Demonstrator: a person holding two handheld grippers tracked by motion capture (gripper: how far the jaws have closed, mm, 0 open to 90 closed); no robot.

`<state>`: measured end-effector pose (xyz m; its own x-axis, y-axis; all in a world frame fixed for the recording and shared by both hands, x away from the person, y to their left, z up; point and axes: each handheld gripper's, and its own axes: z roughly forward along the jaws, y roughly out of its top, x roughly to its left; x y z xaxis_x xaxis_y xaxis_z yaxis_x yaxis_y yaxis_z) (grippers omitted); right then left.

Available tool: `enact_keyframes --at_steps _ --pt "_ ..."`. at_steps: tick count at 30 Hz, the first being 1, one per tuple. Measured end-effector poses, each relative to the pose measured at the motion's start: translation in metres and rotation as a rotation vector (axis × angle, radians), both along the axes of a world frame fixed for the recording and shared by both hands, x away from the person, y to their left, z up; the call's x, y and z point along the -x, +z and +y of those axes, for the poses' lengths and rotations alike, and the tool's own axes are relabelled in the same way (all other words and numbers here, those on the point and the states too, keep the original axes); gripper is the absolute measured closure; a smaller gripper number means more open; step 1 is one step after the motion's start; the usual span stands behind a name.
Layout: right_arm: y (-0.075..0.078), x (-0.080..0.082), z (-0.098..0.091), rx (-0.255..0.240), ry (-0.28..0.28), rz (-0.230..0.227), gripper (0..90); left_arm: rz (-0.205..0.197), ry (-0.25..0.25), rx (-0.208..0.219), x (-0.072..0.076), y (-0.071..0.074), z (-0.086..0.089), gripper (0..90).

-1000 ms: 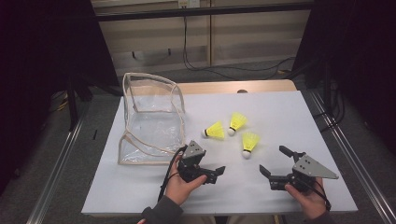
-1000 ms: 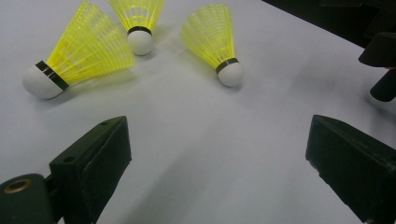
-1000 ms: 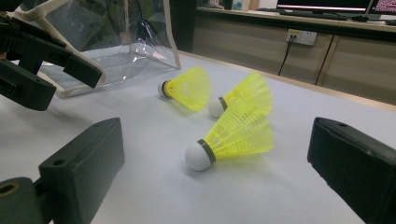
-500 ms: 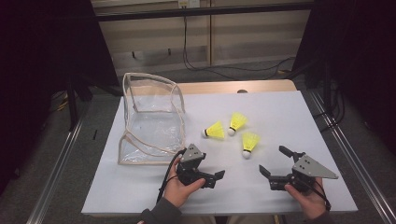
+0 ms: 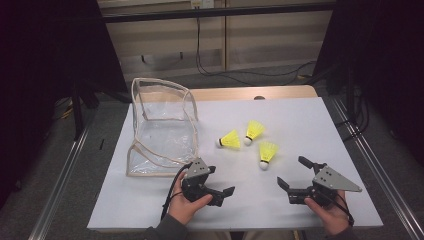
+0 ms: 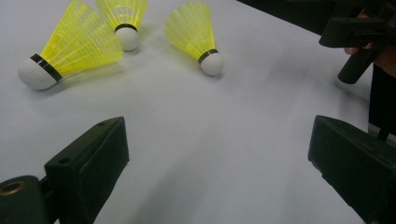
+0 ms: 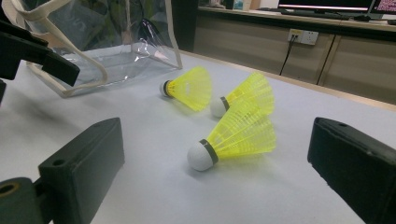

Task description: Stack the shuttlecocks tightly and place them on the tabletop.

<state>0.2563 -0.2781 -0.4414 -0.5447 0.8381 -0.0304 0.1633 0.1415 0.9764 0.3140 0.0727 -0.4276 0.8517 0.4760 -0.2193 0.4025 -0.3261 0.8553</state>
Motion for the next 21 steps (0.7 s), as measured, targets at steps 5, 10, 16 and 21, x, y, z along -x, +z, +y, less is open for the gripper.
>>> enact_keyframes --at_steps 5,10,16,21 --pt "0.0 0.0 0.0 0.002 0.0 -0.001 2.9 -0.019 -0.009 0.001 0.002 0.001 0.009 4.2" --pt "0.0 0.0 0.001 0.002 0.004 -0.001 2.9 -0.024 -0.003 0.005 0.002 0.0 0.018 4.1" --pt "0.0 0.0 0.001 0.003 0.001 -0.002 2.9 -0.031 -0.01 0.002 0.002 -0.001 0.029 4.1" --pt "0.0 0.0 0.001 0.004 0.002 0.001 2.9 -0.033 -0.008 -0.002 0.003 -0.001 0.038 4.1"
